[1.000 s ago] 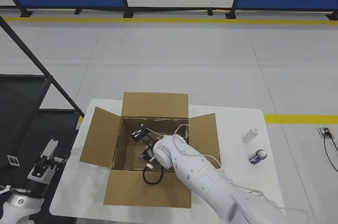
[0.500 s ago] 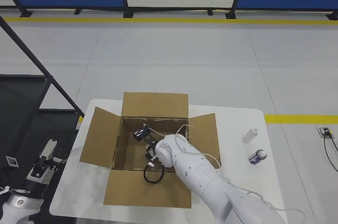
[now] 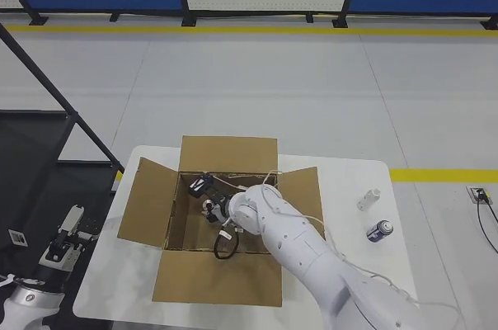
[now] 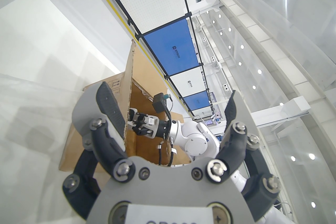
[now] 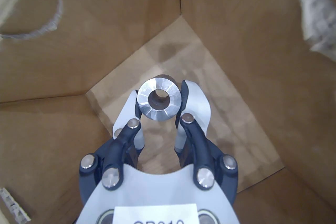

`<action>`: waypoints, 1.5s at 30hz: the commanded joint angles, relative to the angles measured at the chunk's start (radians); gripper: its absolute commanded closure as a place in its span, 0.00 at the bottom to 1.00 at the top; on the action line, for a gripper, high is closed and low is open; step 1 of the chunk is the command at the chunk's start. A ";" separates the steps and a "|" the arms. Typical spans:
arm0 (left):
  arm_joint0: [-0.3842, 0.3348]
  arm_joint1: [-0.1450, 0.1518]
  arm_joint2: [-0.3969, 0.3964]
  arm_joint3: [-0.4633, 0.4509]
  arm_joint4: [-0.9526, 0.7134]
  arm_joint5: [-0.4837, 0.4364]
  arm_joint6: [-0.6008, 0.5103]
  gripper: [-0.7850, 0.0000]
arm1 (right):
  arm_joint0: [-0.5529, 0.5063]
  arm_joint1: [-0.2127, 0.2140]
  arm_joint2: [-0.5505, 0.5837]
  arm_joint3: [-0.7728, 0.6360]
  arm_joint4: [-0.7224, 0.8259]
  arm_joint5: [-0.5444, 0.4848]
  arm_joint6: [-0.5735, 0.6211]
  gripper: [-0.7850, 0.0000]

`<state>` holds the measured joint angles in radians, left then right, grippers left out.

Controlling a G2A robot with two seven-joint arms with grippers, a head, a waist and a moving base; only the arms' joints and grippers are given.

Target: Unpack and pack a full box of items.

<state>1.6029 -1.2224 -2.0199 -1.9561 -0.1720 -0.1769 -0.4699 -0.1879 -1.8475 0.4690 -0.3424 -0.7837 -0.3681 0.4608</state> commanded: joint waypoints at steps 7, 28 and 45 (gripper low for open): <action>0.000 0.000 0.000 0.000 0.000 0.000 0.000 0.00 | -0.093 0.116 0.067 -0.314 -0.132 0.063 -0.055 1.00; 0.000 0.000 0.000 0.000 0.000 0.000 0.000 0.00 | -1.184 0.444 0.897 -1.832 -0.575 0.372 0.272 1.00; 0.000 0.000 0.000 0.000 0.000 0.000 0.000 0.00 | -1.162 0.464 1.041 -1.492 -0.458 0.353 0.341 1.00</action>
<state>1.6029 -1.2224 -2.0199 -1.9561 -0.1720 -0.1769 -0.4699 -1.3924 -1.3842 1.5197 -1.8832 -1.2362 -0.0136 0.7754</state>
